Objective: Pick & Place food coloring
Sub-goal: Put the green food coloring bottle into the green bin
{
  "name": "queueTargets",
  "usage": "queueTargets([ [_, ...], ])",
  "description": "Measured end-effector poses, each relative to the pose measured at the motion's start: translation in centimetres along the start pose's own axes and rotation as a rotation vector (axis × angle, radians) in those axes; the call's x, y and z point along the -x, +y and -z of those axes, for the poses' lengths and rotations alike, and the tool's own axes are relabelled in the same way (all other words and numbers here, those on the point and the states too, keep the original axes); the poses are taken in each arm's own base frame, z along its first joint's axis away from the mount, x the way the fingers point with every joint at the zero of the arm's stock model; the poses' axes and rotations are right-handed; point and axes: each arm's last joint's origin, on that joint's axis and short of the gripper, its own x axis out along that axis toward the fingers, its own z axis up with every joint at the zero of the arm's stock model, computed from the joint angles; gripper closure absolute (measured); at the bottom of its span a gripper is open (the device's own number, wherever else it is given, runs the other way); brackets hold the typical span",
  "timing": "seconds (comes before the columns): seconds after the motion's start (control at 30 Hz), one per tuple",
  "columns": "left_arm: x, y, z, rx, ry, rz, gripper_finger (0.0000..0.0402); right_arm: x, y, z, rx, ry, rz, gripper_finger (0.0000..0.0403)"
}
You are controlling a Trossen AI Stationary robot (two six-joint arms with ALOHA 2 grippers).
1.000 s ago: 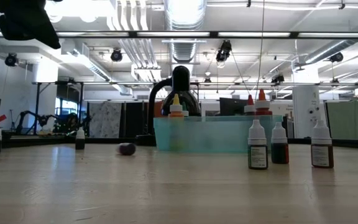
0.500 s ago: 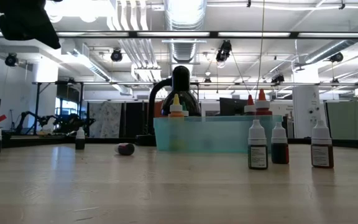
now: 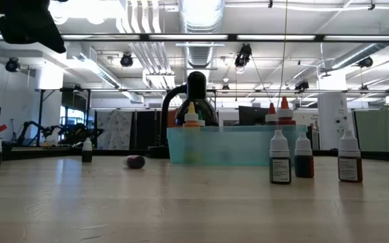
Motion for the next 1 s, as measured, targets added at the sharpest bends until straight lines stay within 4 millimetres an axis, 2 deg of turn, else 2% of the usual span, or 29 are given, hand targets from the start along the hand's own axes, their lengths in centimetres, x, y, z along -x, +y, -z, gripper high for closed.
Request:
queueTargets([
  [0.23, 0.0, 0.0, 0.0, 0.0, 0.0, 0.0, 0.0401, 0.0, -0.2, -0.03, 0.037, -0.058, 0.029, 0.0202],
  [0.57, 0.0, 0.0, 0.0, 0.0, 0.0, 0.0, 0.0401, 0.04, -0.18, -0.04, 0.104, -0.041, 0.024, 0.0204],
  [1.0, 0.0, 0.0, 0.0, 0.0, 0.0, 0.0, 0.0401, -0.03, -0.27, -0.2, 0.093, -0.088, 0.036, 0.0257],
])
